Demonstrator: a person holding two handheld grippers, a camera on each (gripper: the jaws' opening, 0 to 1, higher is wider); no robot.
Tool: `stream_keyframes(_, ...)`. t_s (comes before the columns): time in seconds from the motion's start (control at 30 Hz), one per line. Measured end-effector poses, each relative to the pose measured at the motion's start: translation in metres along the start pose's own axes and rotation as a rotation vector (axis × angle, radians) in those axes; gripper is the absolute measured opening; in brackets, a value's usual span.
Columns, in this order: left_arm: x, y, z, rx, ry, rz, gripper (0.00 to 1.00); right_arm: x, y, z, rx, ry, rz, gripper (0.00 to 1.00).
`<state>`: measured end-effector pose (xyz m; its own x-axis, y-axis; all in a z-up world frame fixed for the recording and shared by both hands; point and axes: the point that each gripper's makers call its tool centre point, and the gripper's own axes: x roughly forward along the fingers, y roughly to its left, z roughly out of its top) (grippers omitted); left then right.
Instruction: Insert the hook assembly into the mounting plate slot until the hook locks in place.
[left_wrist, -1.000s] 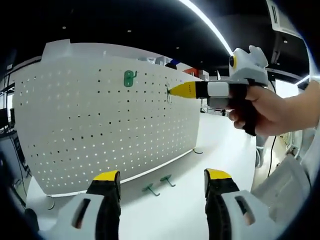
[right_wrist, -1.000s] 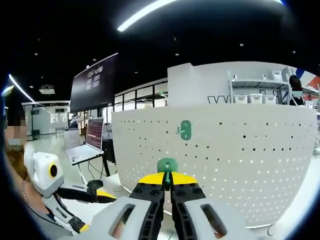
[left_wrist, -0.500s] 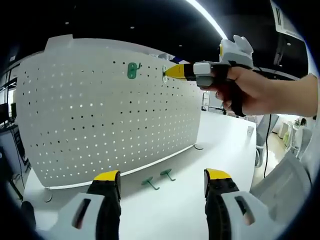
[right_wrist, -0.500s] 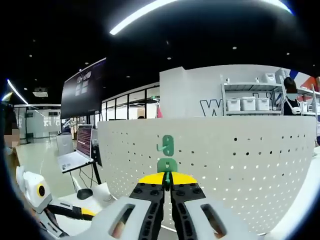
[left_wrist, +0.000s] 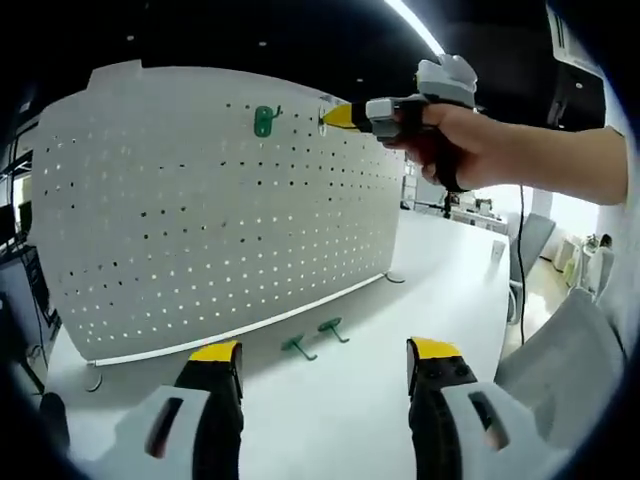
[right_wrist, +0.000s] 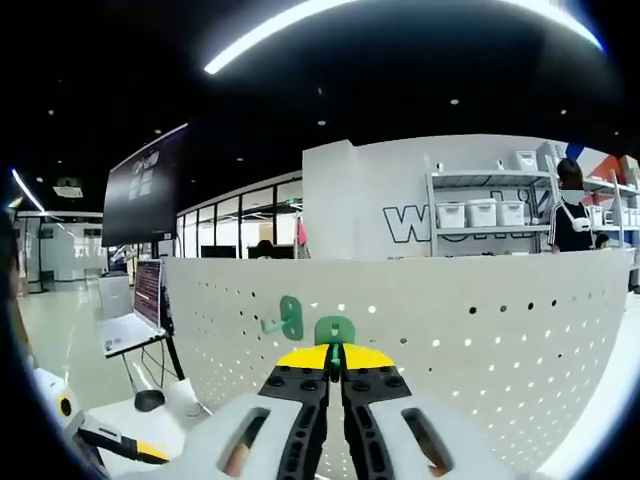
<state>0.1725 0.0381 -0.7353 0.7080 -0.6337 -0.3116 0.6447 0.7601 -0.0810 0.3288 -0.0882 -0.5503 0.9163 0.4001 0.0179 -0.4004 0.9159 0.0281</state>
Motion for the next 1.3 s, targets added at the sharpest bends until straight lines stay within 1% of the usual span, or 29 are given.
stream_keyframes(0.27,-0.005,0.001,-0.012,-0.01,0.029,-0.005,0.68,0.011,-0.002,0.006,-0.013,-0.012,-0.015,0.0)
stream_keyframes(0.57,-0.008,0.002,-0.021,-0.006,0.048,-0.008,0.66,0.022,0.001,0.012,-0.038,-0.021,-0.025,0.0)
stream_keyframes(0.93,-0.012,0.003,-0.03,-0.011,0.062,-0.004,0.66,0.03,0.006,0.008,-0.051,-0.01,-0.026,0.0)
stream_keyframes(1.3,-0.015,0.006,-0.032,-0.027,0.06,0.004,0.66,0.034,0.004,0.002,-0.045,-0.001,-0.038,0.01)
